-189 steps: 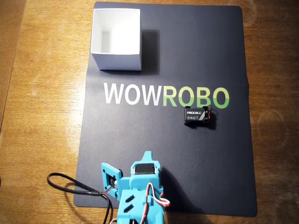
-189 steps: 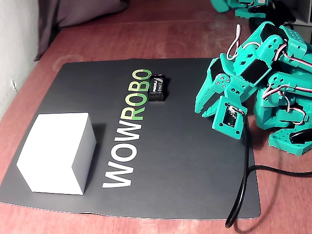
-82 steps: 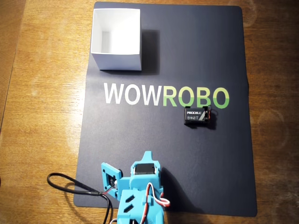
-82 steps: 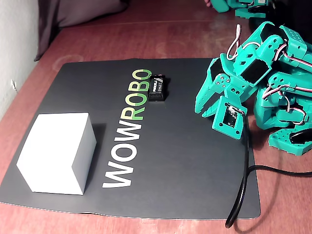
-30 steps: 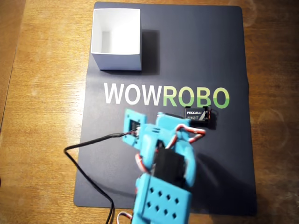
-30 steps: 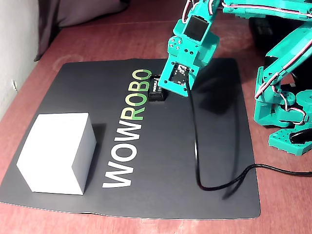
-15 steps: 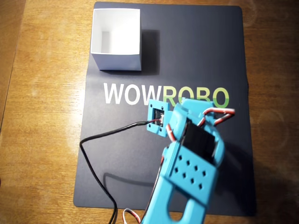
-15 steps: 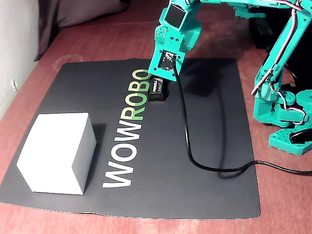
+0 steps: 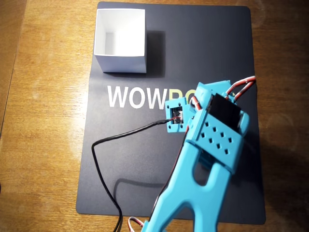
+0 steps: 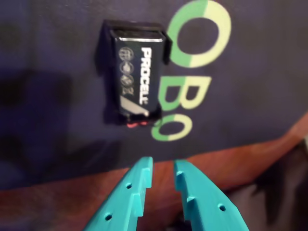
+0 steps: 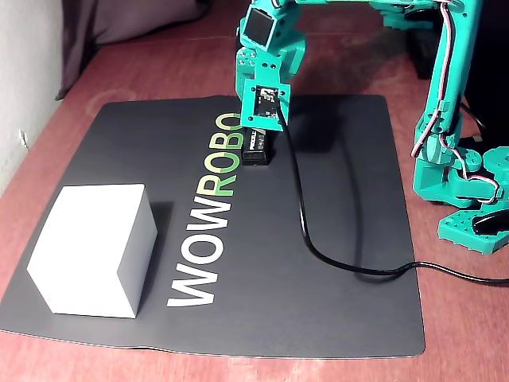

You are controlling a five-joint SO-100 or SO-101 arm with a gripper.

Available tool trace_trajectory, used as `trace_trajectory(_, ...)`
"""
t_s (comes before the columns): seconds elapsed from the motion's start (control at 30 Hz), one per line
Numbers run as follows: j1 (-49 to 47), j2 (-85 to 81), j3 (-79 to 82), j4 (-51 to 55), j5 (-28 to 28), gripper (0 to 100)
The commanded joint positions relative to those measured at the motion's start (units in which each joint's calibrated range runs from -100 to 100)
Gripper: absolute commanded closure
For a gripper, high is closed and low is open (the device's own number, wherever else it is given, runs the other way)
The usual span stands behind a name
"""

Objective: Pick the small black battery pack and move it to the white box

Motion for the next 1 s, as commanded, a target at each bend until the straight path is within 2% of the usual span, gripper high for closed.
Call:
trace_trajectory(0.0,0.6,1.5,-3.1,0.1,0.2,95)
trace_trajectory(0.23,0.6,4.2,-2.5,-0.5,0.2,85)
trace_trajectory(0.63,0.7,5.6,-1.9,0.1,-0.3,83)
trace_trajectory(0.77,0.7,5.9,-1.9,0.1,-3.5,82)
trace_trajectory(0.97,0.6,6.1,-1.8,0.2,-3.5,82)
